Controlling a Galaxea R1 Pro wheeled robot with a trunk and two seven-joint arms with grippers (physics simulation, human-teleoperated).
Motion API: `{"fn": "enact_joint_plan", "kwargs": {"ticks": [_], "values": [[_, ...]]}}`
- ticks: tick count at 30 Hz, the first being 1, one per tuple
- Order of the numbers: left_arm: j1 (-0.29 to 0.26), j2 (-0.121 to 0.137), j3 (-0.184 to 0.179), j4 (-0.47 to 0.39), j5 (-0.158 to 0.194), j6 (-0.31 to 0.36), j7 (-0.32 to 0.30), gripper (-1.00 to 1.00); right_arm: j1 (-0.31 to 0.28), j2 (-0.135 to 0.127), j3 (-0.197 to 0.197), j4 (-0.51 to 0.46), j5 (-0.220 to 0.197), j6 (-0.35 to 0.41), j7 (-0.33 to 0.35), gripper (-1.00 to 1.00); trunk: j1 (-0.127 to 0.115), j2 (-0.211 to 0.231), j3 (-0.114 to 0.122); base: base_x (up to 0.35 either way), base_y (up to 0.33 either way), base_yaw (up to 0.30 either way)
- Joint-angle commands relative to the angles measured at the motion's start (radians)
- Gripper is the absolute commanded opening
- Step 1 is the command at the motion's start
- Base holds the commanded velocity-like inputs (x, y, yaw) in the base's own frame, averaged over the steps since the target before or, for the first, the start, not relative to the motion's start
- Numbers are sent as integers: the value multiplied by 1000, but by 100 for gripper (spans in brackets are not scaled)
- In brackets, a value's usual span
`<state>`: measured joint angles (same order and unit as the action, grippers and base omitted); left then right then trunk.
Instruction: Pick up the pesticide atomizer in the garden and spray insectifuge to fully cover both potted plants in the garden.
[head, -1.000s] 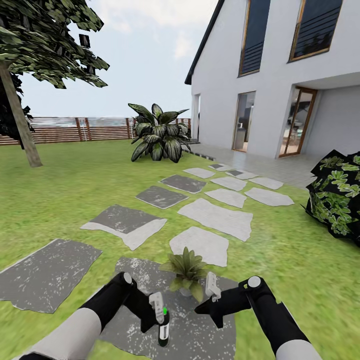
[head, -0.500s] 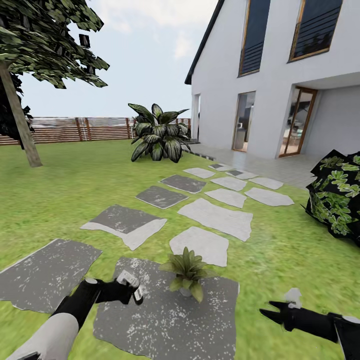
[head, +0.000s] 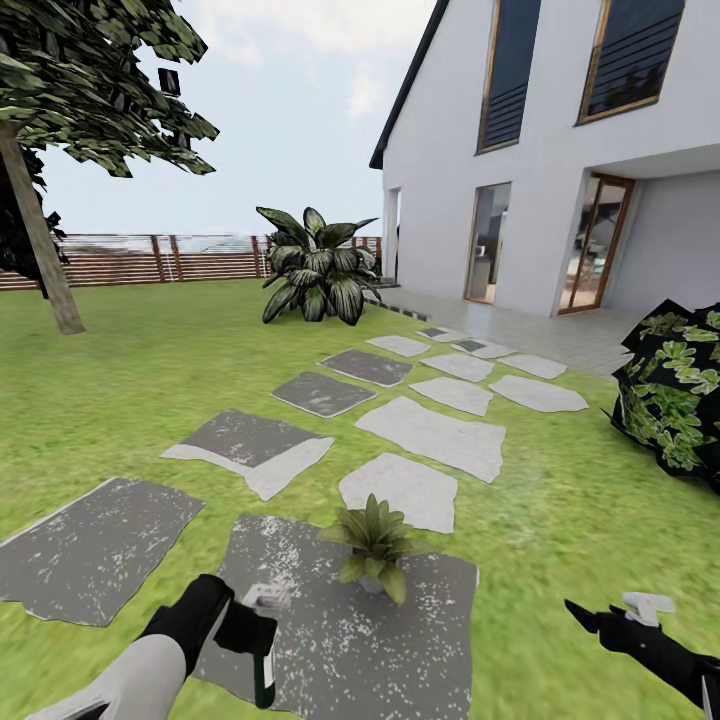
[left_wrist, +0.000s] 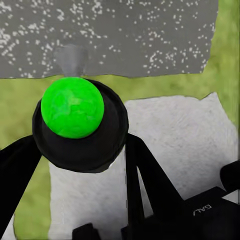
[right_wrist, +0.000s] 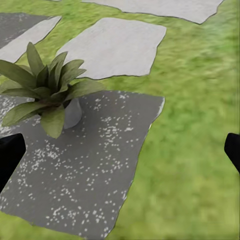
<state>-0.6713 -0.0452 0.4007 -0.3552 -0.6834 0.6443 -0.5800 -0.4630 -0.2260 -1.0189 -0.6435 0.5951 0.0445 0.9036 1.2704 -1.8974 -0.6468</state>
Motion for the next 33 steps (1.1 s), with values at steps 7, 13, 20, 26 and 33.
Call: {"fn": "enact_joint_plan", "kwargs": {"ticks": [7,13,20,26,33], "values": [[-1,9,16,-2,-6,43,-9,-100,-1,-2,-6,1,5,3,5,100,0,-1,-1,41,0,0],[-1,30,16,-2,-3,112,-9,-100,0,-1,-6,2,5,4,6,100,0,-1,-1,263,0,0],[-1,28,14,-3,-4,130,-9,-100,0,-1,-6,1,5,13,6,100,0,-1,-4,337,0,-44],[-1,28,13,-2,-4,131,-9,-100,0,-1,-6,1,5,14,6,100,0,-1,-8,337,0,-85],[-1,28,12,-2,-5,139,-9,-100,0,-7,-13,1,5,14,7,100,0,-1,-9,301,0,-2]]}}
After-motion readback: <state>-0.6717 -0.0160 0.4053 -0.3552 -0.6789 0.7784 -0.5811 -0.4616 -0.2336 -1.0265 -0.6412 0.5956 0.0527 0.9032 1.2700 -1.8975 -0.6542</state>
